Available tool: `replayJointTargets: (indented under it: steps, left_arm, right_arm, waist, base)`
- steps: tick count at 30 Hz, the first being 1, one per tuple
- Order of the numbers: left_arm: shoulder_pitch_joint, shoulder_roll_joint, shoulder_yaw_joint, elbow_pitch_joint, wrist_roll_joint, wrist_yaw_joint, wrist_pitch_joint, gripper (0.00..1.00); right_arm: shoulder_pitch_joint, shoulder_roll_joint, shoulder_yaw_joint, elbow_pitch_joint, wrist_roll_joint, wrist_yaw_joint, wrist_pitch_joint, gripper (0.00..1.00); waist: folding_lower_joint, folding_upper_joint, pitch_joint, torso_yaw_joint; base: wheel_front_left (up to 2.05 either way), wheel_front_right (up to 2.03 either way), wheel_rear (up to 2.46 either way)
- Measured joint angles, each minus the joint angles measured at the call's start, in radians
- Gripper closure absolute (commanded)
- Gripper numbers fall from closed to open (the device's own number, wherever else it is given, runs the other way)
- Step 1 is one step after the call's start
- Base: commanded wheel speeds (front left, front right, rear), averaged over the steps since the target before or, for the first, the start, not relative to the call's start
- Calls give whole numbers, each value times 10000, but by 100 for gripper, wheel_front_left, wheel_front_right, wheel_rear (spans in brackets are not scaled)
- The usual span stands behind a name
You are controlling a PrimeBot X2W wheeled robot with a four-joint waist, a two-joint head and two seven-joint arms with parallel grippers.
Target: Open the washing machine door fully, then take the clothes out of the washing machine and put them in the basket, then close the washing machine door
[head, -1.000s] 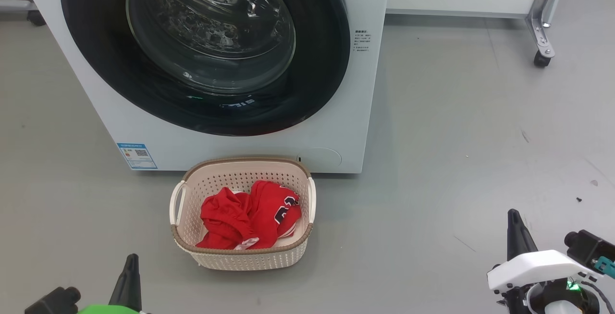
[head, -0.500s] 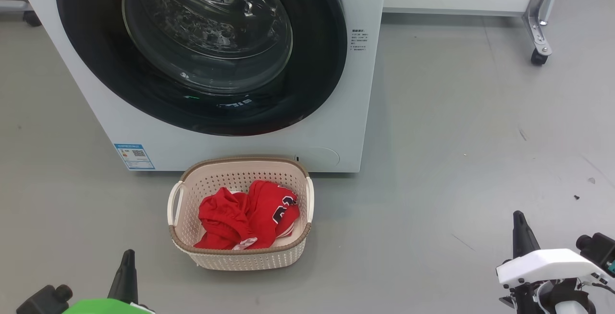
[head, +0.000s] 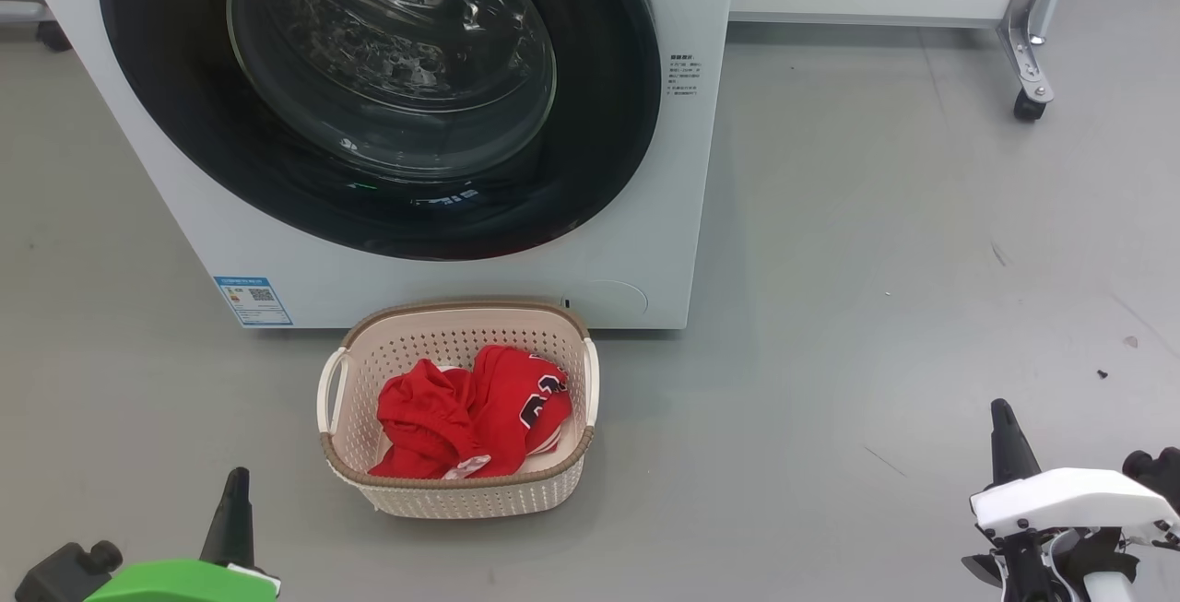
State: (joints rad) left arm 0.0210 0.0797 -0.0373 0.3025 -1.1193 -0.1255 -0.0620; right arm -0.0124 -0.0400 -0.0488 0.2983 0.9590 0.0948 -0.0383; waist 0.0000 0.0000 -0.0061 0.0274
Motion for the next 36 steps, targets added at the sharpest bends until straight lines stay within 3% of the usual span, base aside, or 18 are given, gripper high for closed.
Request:
replayJointTargets:
  steps: [36]
  left_arm:
    - [-425, -255, 673, -198, -3007, 0, 1024, 100]
  right_arm:
    - [-282, 12, -583, -65, 3965, 171, 963, 100]
  waist:
    - [0, 0, 56, -173]
  base:
    - [0, 0, 0]
